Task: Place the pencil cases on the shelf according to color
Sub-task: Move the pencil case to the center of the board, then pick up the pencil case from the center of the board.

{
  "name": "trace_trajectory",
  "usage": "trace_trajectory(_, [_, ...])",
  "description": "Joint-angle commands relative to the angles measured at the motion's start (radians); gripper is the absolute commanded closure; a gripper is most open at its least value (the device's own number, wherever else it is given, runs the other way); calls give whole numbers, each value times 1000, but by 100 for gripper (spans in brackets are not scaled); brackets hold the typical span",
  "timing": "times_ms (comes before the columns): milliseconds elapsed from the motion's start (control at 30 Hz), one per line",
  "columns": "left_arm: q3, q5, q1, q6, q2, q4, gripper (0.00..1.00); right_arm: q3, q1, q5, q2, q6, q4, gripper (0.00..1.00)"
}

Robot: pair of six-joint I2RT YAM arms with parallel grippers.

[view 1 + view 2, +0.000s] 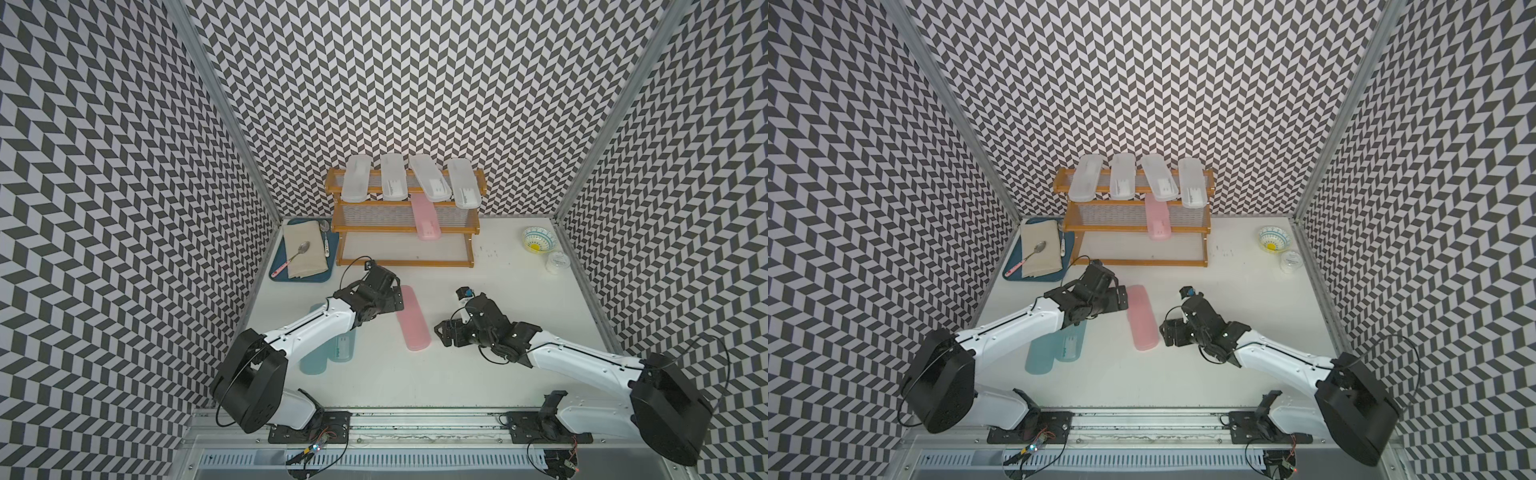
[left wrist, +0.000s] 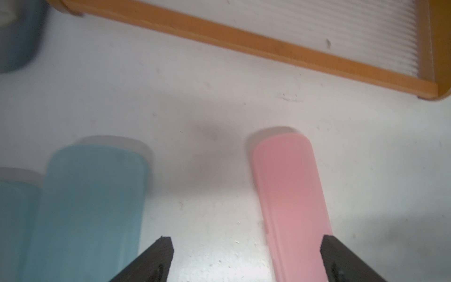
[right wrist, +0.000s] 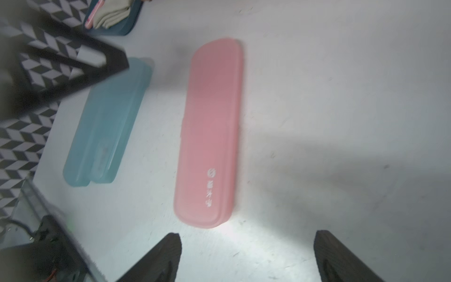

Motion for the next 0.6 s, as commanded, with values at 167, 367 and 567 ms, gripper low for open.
trace_trajectory(167, [33, -27, 176, 170, -108, -69, 0, 116, 158, 42, 174, 115, -6, 8])
trace_trajectory(367, [-20, 65, 339, 207, -170, 16, 0, 204, 188, 107, 295, 78, -48, 5])
trace_trajectory(567, [2, 209, 455, 230, -146, 62, 0, 291, 203, 172, 375, 65, -124, 5])
